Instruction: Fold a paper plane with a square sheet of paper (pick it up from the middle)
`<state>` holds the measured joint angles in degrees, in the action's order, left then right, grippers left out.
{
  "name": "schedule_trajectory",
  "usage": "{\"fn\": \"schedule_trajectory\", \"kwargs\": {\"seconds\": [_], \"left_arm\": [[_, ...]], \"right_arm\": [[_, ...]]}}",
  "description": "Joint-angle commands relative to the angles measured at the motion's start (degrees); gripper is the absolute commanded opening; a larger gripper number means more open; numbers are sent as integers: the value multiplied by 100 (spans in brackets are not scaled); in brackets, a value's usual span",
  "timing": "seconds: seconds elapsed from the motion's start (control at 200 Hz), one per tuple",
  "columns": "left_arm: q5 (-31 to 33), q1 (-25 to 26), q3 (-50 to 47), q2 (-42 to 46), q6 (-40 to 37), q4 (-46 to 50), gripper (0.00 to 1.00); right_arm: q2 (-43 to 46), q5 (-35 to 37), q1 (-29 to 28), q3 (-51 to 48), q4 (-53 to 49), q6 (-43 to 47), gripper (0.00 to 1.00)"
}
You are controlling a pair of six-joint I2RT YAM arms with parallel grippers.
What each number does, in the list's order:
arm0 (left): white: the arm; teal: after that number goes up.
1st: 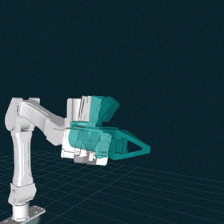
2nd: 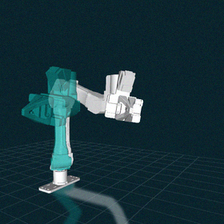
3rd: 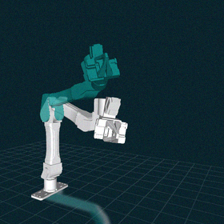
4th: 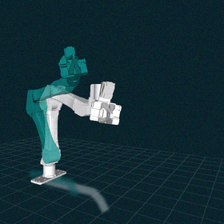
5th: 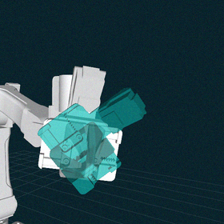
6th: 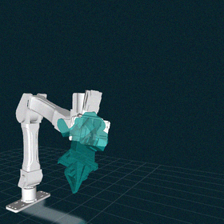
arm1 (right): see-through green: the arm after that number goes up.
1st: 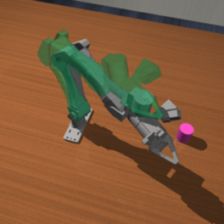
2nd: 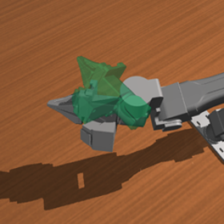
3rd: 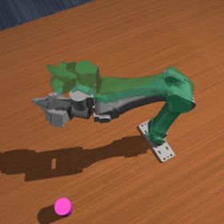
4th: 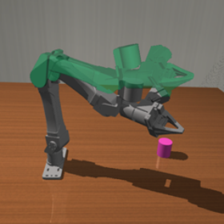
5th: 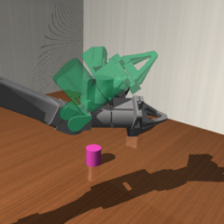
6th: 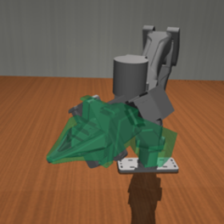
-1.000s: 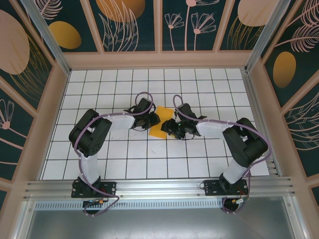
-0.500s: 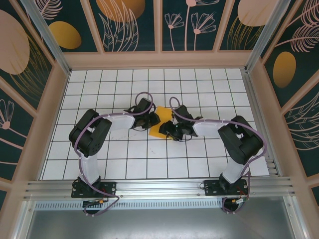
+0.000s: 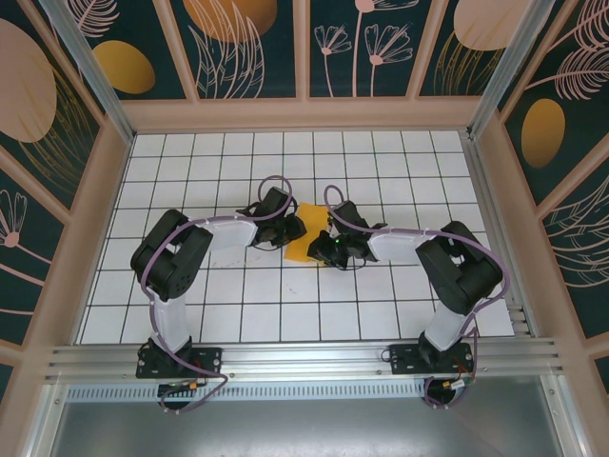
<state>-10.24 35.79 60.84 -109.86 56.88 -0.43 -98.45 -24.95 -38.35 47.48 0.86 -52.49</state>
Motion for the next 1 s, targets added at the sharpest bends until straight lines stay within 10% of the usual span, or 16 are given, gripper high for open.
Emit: {"fn": "schedule_trajectory", "kwargs": {"seconds": [0.0,0.4,0.61,0.756,0.996], "left_arm": [[40,-12,-29,198,-58,181,25],[57,-18,-35,95,-71,201,26],[76,-18,-38,150,-96,210,26],[-39,-37,-37,258,-183,53,27],[-769,-263,96,305,-402,-599,35]], "right_arm": [[284,37,20,-149,179,-125,20],[432,-318,30,-414,700,-259,32],[523,-198,40,-476,586,-339,23],[506,-122,76,-425,369,-294,0],[476,-396,233,-198,-418,479,0]]}}
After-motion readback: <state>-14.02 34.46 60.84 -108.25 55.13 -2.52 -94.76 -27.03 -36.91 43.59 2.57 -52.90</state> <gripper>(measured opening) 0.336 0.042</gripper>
